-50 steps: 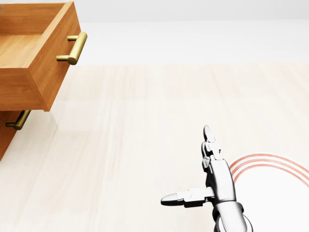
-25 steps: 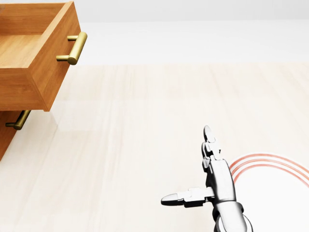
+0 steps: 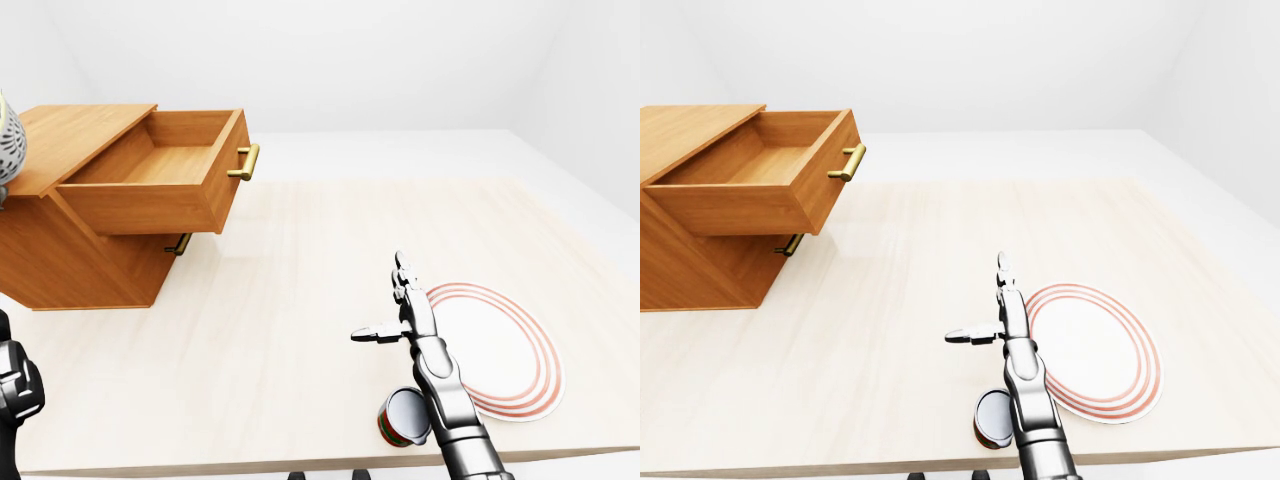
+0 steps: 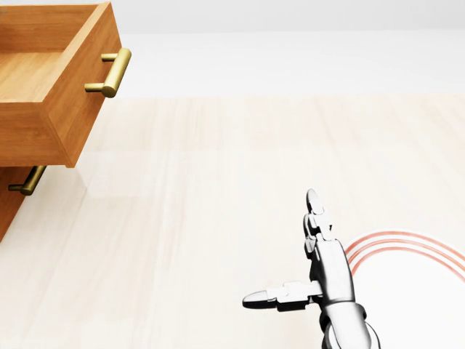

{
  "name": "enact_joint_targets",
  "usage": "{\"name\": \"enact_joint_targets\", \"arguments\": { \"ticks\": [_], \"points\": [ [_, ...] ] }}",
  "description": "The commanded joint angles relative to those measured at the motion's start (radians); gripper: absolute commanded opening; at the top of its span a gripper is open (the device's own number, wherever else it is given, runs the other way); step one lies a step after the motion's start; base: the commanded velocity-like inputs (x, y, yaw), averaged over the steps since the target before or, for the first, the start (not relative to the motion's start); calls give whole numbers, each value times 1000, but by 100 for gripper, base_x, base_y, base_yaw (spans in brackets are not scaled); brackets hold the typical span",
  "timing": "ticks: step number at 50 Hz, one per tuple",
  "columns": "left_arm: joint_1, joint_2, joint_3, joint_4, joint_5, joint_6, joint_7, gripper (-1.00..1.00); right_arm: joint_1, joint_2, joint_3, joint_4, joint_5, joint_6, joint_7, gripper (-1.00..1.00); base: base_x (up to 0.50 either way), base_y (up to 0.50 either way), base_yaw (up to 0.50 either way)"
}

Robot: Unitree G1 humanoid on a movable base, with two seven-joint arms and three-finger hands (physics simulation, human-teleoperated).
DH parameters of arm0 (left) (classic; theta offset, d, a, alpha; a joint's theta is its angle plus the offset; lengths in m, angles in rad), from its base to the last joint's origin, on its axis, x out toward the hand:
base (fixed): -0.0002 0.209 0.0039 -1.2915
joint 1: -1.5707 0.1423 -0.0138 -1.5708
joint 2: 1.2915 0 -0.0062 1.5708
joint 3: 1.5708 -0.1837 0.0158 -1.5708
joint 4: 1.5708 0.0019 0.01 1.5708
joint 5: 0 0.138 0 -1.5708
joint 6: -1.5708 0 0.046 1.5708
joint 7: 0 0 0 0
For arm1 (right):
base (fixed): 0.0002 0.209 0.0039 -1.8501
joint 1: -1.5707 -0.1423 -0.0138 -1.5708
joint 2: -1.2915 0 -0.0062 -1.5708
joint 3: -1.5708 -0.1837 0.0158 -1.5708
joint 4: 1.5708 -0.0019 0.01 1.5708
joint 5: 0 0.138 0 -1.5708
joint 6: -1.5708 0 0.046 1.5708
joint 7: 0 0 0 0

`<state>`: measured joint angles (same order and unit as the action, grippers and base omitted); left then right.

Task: Put the bowl on top of the cabinet.

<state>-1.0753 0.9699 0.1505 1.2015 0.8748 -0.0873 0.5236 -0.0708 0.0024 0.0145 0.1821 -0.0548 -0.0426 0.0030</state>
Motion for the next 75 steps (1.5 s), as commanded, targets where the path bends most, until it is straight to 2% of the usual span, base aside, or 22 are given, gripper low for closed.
{"name": "enact_joint_targets", "arguments": {
  "ticks": [1,6,14,33,46,47,67,75],
  "points": [
    [19,7,-18,-5,80,0,0,-91,-4,0,0,9,-1,-3,-1,100,0,0,0],
    [30,1,-25,-37,136,0,0,-91,-6,0,1,12,-2,-3,-1,100,0,0,0],
    [39,-13,-11,-79,162,0,0,-91,-5,1,1,13,-2,-5,-1,100,0,0,0],
    [93,-48,31,-223,139,0,0,-91,-9,0,-1,28,-3,-13,-4,100,0,0,0],
    [102,-50,36,-217,128,0,0,-89,-15,0,0,41,-6,-20,-6,100,0,0,0],
    [100,-50,37,-211,123,0,0,100,-14,1,1,42,-7,-21,-6,100,0,0,0],
    [111,-46,40,-220,107,0,0,100,-17,1,0,49,-5,-23,-5,100,0,0,0],
    [146,-57,62,-307,85,0,0,100,-25,0,-1,61,-5,-26,-6,100,0,0,0]
  ]
}}
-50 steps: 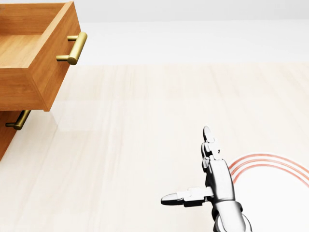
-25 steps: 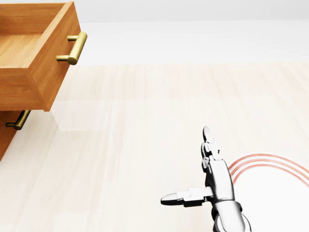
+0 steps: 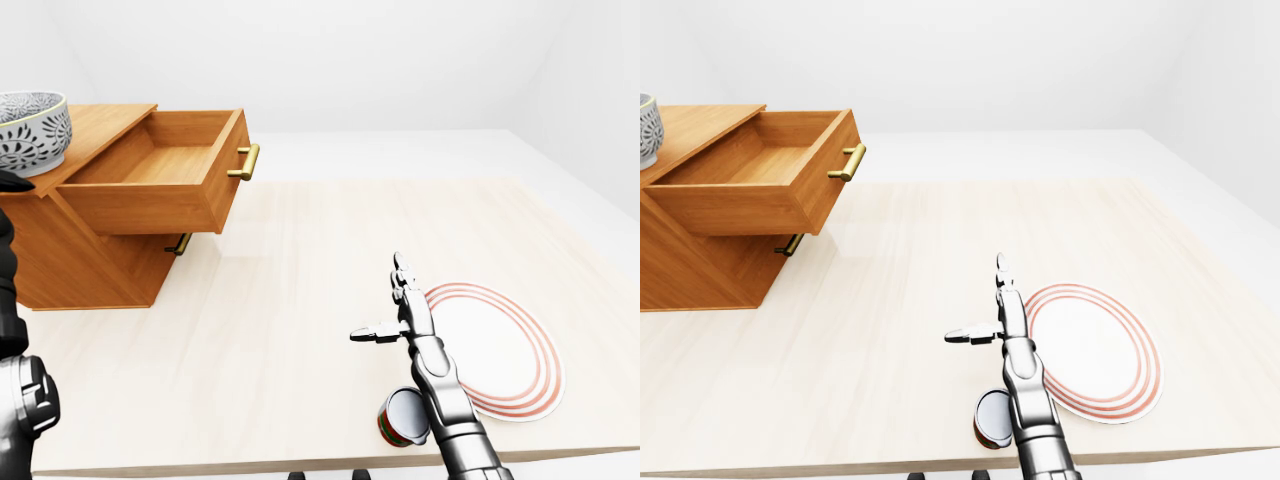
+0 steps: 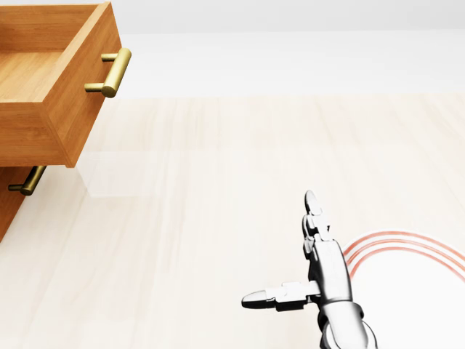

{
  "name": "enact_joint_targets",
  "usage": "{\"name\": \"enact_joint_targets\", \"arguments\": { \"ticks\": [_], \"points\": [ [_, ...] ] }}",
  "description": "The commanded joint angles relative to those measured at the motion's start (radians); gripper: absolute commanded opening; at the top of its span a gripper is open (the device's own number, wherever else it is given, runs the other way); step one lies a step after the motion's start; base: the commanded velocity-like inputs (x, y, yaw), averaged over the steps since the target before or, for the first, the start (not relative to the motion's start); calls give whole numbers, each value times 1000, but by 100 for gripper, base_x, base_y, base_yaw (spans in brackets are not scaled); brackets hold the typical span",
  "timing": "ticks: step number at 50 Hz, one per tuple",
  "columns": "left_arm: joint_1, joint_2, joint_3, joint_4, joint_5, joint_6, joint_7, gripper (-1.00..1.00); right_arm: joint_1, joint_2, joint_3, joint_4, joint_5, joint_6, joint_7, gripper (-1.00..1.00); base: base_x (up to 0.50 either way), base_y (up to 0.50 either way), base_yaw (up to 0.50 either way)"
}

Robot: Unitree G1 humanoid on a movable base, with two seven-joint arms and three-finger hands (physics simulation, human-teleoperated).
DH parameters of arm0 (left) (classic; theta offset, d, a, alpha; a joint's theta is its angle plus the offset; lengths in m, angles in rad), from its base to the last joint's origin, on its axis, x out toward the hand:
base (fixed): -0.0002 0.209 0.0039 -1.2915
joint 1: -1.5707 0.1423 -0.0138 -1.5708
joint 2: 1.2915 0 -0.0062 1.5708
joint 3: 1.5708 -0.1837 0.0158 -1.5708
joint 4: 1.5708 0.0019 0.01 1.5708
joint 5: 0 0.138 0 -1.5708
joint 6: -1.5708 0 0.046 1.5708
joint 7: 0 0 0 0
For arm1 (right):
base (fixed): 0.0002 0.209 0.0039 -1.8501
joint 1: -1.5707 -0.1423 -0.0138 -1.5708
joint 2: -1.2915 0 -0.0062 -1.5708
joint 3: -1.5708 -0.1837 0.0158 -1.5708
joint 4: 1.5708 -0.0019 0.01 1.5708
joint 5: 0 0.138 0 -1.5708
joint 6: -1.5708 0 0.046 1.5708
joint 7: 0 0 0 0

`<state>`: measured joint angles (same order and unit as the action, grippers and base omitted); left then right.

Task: Put the bowl on top of the cabinet.

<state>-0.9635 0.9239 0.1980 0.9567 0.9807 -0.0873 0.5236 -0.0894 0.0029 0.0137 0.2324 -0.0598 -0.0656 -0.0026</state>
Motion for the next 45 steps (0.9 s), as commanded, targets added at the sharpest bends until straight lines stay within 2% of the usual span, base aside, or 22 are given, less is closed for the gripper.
{"name": "enact_joint_targets", "arguments": {
  "ticks": [1,6,7,8,9,12,19,24,28,34,45],
  "points": [
    [51,-13,22,-98,-29,0,0,100,-5,-1,-1,10,0,-3,0,100,0,0,0],
    [76,-19,38,-150,-42,0,0,100,-5,-1,-1,10,1,-3,1,100,0,0,0],
    [132,-29,76,-286,-87,0,0,100,-7,0,-1,12,0,-3,0,100,0,0,0],
    [146,-33,85,-316,-94,0,0,100,-7,0,-1,12,0,-3,0,100,0,0,0],
    [212,-49,129,-482,-143,0,0,100,-6,0,0,12,-1,-4,0,100,0,0,0],
    [305,-84,196,-725,-211,0,0,100,0,0,1,1,-1,0,1,100,0,0,0],
    [409,-148,286,-1104,-308,0,0,100,4,0,0,-8,0,3,1,100,0,0,0],
    [451,-180,342,-1308,-391,0,0,100,2,1,2,-2,-2,0,1,100,0,0,0],
    [485,-200,383,-1433,-444,0,0,100,5,2,5,-8,-4,3,0,100,0,0,0],
    [541,-236,441,-1605,-523,0,-46,100,8,3,6,-12,-6,0,-1,100,0,0,0],
    [583,-305,440,-1678,-523,0,-56,100,12,3,7,-21,-6,5,0,100,0,0,0]
  ]
}}
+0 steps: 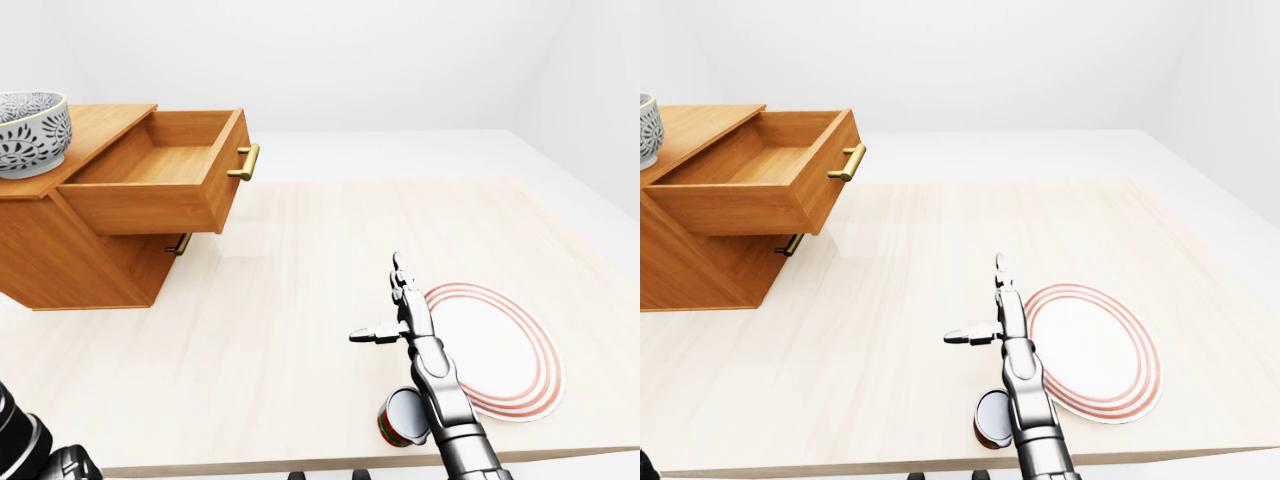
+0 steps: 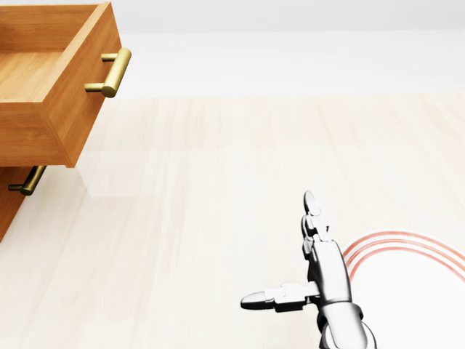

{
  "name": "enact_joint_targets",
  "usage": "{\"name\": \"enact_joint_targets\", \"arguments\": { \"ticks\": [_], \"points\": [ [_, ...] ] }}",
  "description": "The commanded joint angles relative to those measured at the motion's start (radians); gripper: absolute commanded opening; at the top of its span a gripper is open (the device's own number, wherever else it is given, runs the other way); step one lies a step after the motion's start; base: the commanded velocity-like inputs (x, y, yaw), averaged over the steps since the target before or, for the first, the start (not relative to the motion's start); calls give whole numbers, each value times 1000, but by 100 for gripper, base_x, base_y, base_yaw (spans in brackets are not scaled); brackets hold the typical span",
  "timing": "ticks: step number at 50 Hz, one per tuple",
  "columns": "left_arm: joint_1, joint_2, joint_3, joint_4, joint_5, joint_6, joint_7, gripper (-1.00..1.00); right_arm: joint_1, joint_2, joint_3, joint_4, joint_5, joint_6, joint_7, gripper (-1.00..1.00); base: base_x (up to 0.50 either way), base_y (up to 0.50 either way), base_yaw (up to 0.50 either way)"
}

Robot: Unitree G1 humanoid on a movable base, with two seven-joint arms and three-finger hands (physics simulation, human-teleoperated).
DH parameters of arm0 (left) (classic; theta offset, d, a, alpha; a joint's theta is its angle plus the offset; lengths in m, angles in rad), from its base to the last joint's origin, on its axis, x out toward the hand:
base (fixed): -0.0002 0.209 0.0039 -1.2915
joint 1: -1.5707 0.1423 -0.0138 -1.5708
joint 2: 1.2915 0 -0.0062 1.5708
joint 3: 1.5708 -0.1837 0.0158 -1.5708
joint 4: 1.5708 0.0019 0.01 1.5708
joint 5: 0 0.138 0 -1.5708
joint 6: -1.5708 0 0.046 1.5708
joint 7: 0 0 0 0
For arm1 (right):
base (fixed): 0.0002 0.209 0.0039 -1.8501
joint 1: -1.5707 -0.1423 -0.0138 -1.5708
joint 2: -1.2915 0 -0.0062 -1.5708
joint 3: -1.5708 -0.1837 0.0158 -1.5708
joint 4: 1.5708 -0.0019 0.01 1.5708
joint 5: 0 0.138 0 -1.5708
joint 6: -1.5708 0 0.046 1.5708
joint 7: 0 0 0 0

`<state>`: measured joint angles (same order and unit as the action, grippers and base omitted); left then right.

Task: Put the bowl on top of the cabinet.

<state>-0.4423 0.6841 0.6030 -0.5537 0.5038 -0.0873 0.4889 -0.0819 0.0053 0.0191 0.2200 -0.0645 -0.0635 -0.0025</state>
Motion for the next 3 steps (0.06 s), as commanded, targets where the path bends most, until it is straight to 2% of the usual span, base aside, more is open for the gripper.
{"name": "enact_joint_targets", "arguments": {
  "ticks": [1,3],
  "points": [
    [62,-67,39,-176,-58,0,-23,100,5,0,1,-10,-1,3,1,100,0,0,0],
    [70,-74,41,-185,-55,0,-27,100,7,0,2,-15,-1,6,1,100,0,0,0]
  ]
}}
